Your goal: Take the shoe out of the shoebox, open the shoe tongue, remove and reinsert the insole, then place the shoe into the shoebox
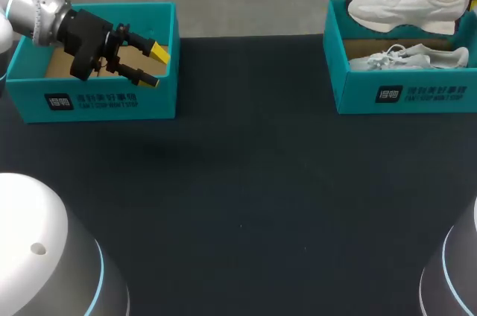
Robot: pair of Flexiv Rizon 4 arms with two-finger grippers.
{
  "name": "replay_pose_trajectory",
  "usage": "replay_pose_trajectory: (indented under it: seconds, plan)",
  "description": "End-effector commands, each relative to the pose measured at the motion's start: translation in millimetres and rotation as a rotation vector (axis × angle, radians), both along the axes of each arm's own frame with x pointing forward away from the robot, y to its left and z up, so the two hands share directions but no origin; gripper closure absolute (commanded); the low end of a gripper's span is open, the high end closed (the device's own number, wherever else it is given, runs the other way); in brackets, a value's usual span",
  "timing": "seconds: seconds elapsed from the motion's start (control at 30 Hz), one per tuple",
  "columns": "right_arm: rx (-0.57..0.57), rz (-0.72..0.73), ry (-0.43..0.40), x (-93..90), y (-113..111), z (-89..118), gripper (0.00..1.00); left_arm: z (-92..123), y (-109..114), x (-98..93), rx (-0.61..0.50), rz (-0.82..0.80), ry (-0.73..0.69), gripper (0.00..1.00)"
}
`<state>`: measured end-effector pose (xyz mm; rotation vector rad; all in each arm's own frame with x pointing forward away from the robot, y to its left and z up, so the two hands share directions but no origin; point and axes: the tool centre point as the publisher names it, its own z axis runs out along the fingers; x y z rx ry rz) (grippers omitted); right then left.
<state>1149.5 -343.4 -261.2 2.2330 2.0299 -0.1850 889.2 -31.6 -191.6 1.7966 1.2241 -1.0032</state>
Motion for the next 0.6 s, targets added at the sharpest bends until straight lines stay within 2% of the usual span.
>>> replay_pose_trajectory:
  seconds: [0.03, 0.6]
  plan:
    - [-0.013, 0.011, -0.047, -4.5, 2, -12, 1.00, 0, 0, 0.9, 0.002, -0.003, -0.001, 0.00]
    - [-0.036, -0.029, -0.007, 17.7, -7, -50, 1.00, 0, 0, 0.9, 0.002, -0.003, -0.001, 0.00]
